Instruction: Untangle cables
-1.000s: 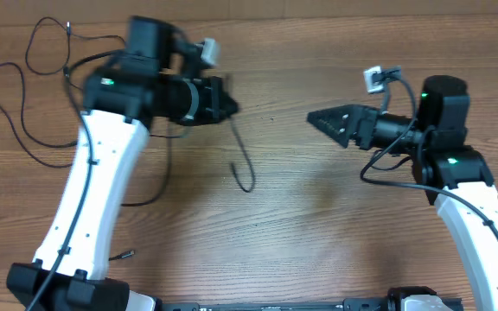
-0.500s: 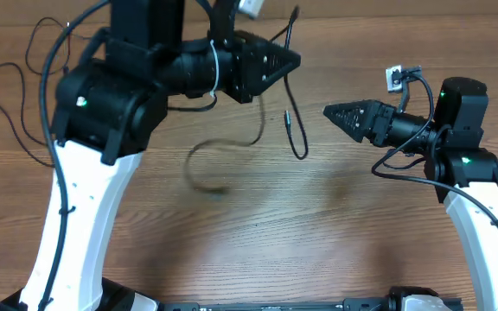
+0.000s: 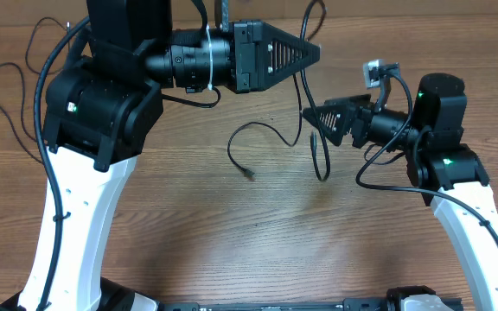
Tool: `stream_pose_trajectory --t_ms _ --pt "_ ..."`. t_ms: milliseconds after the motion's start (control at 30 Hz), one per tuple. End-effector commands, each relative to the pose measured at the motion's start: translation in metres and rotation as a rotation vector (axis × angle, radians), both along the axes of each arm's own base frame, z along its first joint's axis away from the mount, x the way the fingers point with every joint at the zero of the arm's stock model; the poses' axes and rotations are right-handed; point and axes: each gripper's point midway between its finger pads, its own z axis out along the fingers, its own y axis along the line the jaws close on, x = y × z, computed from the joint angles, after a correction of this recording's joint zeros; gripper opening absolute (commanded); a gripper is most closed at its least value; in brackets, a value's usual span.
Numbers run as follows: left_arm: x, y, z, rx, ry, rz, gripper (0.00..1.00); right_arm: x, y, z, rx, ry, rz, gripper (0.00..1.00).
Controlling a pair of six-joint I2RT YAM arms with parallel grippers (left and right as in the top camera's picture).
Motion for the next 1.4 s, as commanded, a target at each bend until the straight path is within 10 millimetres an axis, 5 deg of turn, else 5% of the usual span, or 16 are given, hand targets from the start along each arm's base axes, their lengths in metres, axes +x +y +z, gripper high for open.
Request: stream_pose_trajectory --t_ms 0,267,767,833,967,1133,1367 --pt "-0.019 -0.001 0.011 -0.035 0.099 -0.056 0.04 0.009 0.005 0.021 -0.054 -0.175 0.005 0.94" --pt "-0.021 -0.003 0.011 -0.044 0.205 -0.051 0.04 0.032 0.015 0.01 -0.122 -0.249 -0.042 0.92" --pt "-0.036 -0.013 0.016 -0.06 0.26 -0.108 0.04 0.042 0.036 0.005 -0.094 -0.273 -0.009 0.89" --pt "-0.037 -0.013 0.016 -0.059 0.261 -0.111 0.04 0.045 0.035 0.002 -0.101 -0.267 -0.024 0.82" --pt "-0.04 -0.013 0.017 -0.06 0.242 -0.136 0.04 0.047 0.035 0.006 -0.077 -0.258 -0.038 0.22" --pt "-0.01 0.002 -0.002 -0.005 0.214 0.021 0.04 0.047 0.034 0.007 0.004 -0.135 -0.07 0.04" --pt "0.056 0.063 -0.062 0.23 0.225 0.47 0.04 0.036 0.041 0.003 0.074 0.001 -0.026 0.04"
